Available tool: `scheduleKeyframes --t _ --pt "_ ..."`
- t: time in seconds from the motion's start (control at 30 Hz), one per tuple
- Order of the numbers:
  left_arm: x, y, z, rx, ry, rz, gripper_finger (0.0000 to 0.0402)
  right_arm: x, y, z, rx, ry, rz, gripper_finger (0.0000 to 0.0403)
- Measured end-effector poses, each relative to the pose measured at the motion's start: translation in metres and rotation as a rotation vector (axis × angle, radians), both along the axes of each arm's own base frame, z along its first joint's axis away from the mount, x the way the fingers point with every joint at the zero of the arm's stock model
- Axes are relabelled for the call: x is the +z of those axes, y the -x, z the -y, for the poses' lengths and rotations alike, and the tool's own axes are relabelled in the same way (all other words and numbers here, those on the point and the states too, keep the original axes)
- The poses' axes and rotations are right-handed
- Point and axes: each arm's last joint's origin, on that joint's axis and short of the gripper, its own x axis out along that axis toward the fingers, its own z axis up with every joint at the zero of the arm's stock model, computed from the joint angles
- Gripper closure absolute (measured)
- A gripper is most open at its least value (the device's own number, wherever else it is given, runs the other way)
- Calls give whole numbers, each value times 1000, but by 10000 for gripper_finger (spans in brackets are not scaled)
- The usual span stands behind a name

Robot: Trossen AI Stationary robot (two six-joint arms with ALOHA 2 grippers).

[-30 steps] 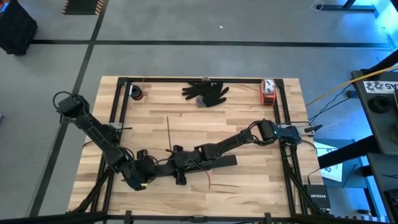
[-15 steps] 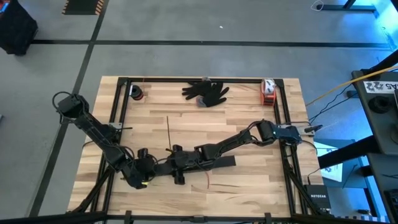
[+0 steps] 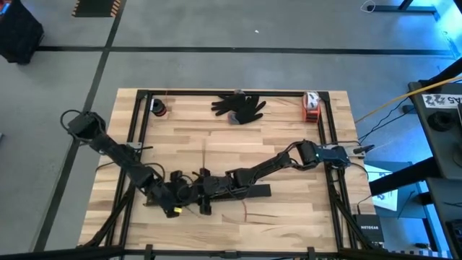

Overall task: Ziptie cables
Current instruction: Close the black cable duct lid

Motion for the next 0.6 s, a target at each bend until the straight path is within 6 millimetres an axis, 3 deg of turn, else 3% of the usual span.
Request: scheduleKeyframes --t 0.2,0.4,0.6 --pt "21 0 -1 -29 8 -80 120 -4 4 -3 26 15 -55 175" --pt "54 18 1 -42 6 -144 119 -5 5 -3 26 23 -69 175" --pt "53 42 5 2 -12 -171 119 -5 5 -4 28 24 -68 175"
